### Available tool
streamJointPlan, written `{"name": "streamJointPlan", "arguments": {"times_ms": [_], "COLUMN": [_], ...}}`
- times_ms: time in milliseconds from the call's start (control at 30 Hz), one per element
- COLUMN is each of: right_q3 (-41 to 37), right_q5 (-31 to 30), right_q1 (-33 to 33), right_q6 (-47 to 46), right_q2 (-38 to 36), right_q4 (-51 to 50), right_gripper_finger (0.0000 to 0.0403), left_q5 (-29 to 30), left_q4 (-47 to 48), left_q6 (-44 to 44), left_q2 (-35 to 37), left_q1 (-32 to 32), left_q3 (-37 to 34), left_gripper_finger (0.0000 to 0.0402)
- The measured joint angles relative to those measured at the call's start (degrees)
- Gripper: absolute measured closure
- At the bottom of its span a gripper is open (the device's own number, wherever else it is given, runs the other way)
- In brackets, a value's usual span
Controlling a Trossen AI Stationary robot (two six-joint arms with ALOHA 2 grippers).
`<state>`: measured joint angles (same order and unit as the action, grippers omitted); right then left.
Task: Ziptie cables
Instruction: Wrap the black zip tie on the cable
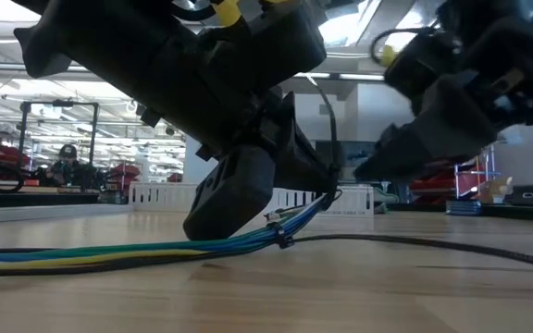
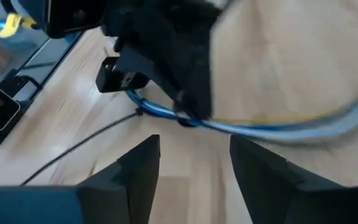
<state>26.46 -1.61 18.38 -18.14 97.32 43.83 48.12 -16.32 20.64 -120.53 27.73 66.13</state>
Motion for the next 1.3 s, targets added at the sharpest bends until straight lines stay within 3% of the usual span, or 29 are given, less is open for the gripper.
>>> {"name": "streamJointPlan", "arguments": {"times_ms": [400, 633, 733, 900, 1067, 1300], "right_q3": [5.8, 6.3, 6.3, 6.2, 6.3, 6.3], "right_q5": [10.3, 10.2, 8.7, 2.2, -3.5, -3.8], "right_q1": [-4.6, -4.5, -4.5, -3.3, -3.8, -6.1], "right_q6": [3.0, 5.0, 7.8, 15.2, 22.6, 23.2], "right_q2": [2.7, 2.7, 2.7, 1.2, -8.2, -18.8], "right_q4": [-0.4, -0.9, -2.4, -1.2, -5.7, -17.0], "right_gripper_finger": [0.0271, 0.0354, 0.0394, 0.0402, 0.0403, 0.0403], "left_q5": [0.0, 0.1, 0.1, 0.5, 1.0, 1.7], "left_q4": [0.3, 0.8, 0.9, 1.6, 6.0, 6.4], "left_q6": [-0.4, -0.6, -0.8, 0.7, 0.1, -1.3], "left_q2": [0.1, 0.2, 0.2, 0.2, -0.1, -0.3], "left_q1": [0.0, -0.1, -0.3, -0.3, 0.4, 0.2], "left_q3": [0.1, 0.1, 0.1, 0.2, 0.4, 0.4], "left_gripper_finger": [0.0402, 0.0402, 0.0402, 0.0402, 0.0402, 0.0402]}}
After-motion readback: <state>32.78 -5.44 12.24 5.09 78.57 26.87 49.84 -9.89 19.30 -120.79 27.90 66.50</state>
